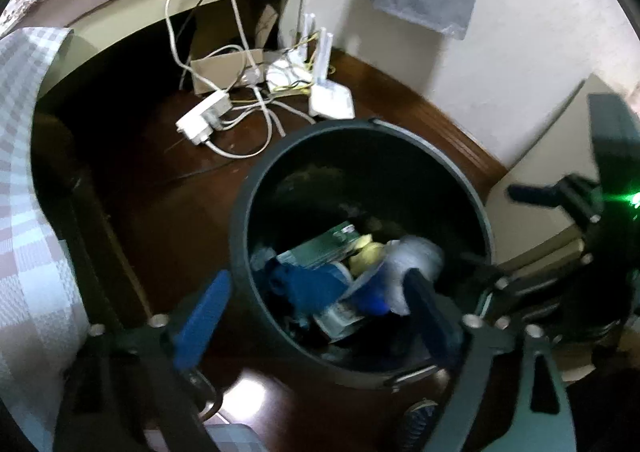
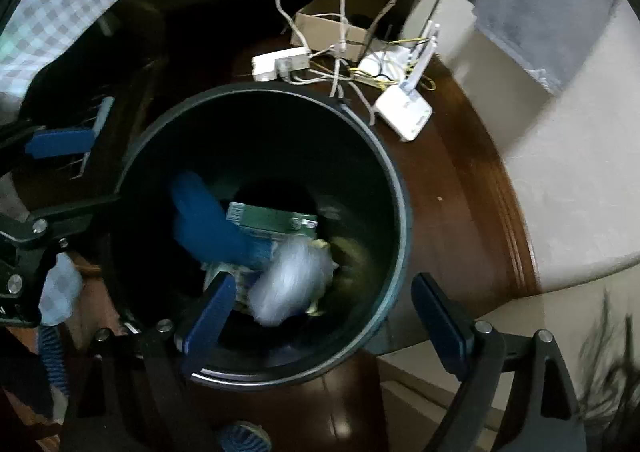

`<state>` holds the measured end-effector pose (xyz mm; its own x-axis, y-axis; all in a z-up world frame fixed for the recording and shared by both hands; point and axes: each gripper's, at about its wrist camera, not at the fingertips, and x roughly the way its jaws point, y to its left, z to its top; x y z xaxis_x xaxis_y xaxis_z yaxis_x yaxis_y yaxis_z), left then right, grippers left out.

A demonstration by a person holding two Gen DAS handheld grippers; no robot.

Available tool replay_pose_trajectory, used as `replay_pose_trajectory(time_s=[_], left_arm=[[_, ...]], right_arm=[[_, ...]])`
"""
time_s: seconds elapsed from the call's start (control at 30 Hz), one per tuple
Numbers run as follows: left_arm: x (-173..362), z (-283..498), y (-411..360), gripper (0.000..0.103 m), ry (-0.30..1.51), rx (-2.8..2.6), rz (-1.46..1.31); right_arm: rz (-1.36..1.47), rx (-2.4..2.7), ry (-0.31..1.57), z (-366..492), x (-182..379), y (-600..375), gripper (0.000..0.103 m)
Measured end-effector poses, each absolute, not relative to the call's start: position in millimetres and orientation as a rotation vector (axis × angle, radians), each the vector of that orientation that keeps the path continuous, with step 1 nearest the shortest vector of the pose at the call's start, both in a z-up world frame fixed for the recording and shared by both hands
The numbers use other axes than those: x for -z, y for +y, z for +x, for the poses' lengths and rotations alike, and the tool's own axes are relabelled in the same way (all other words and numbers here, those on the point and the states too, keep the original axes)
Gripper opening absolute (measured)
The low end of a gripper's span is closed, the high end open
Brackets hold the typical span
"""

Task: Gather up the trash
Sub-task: 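Open both tools, dropping the cloth and bag into the bin, then move both open tools back over the table items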

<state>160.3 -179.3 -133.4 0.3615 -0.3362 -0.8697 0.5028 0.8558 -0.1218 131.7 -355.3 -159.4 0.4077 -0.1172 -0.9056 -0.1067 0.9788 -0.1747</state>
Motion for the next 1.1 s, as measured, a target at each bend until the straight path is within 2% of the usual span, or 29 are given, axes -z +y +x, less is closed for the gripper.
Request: replay_pose_trajectory(time_s=[0.03, 0.5, 1.1], left_arm=[[134.5, 160.1, -178.7, 0.096, 1.071, 0.539, 0.18], [135.0, 159.6, -173.1, 0.097, 1.055, 0.511, 0.197], [111.3, 154.9, -180.3, 0.097, 1.014, 0.539, 0.188]], right_arm=[[-0.219, 0.024, 1.151, 131.8, 159.0, -357.6, 0.103], [-0.162, 0.048, 1.154, 134.3, 151.0, -363.0, 0.103], [-0.098, 0.105, 1.061, 132.3, 105.6, -379.1, 0.103]])
